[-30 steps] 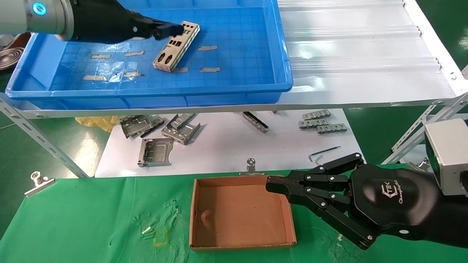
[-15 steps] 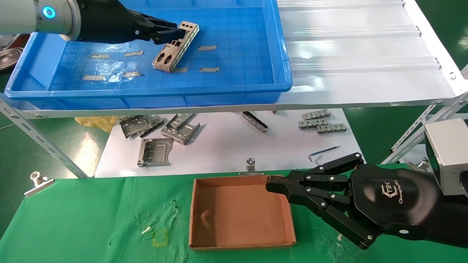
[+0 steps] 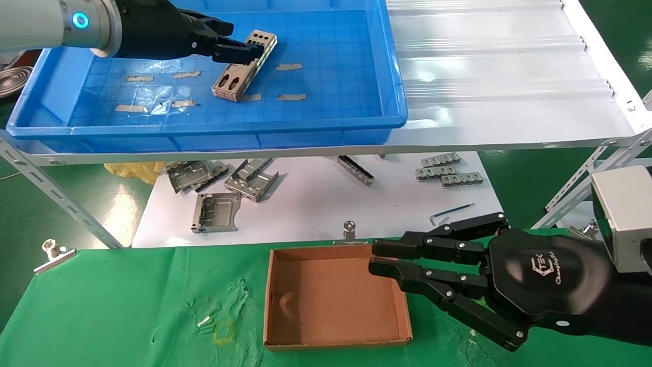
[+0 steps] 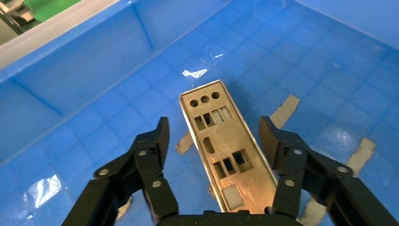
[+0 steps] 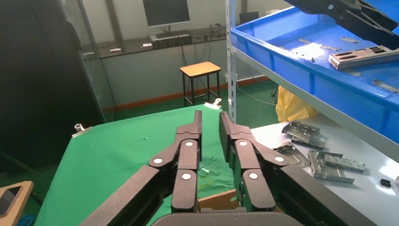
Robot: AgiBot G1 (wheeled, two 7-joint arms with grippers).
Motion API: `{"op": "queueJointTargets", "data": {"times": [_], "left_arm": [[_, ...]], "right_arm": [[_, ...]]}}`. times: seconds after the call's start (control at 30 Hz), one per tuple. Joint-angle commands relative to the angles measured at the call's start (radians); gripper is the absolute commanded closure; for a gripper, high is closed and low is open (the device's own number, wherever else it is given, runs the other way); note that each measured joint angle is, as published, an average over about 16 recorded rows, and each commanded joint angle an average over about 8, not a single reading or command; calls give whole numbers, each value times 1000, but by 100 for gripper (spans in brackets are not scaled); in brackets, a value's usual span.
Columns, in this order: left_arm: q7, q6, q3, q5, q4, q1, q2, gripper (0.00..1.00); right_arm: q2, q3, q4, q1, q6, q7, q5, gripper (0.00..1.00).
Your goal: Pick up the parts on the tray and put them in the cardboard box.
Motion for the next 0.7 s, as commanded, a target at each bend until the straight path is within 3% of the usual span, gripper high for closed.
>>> {"op": "queueJointTargets", "data": {"times": [0.03,0.13,0.17,0.4,0.43,0.7], "left_arm": [[-18,3,3,3,-10,4,0,0],[-54,12,4,4,-19,8,0,0],[-65,13,4,4,-22,9,-1,6],[-117,-17,9,14,-49,27,-1,93],[-123,-20,10,16,-54,29,-2,100],[-157,-30,17,28,-89,43,-9,100]], "right_arm": [[0,0,0,0,0,0,0,0],[0,0,0,0,0,0,0,0],[0,0,0,0,0,0,0,0],[0,0,0,0,0,0,0,0],[0,0,0,0,0,0,0,0],[0,0,0,0,0,0,0,0]]}}
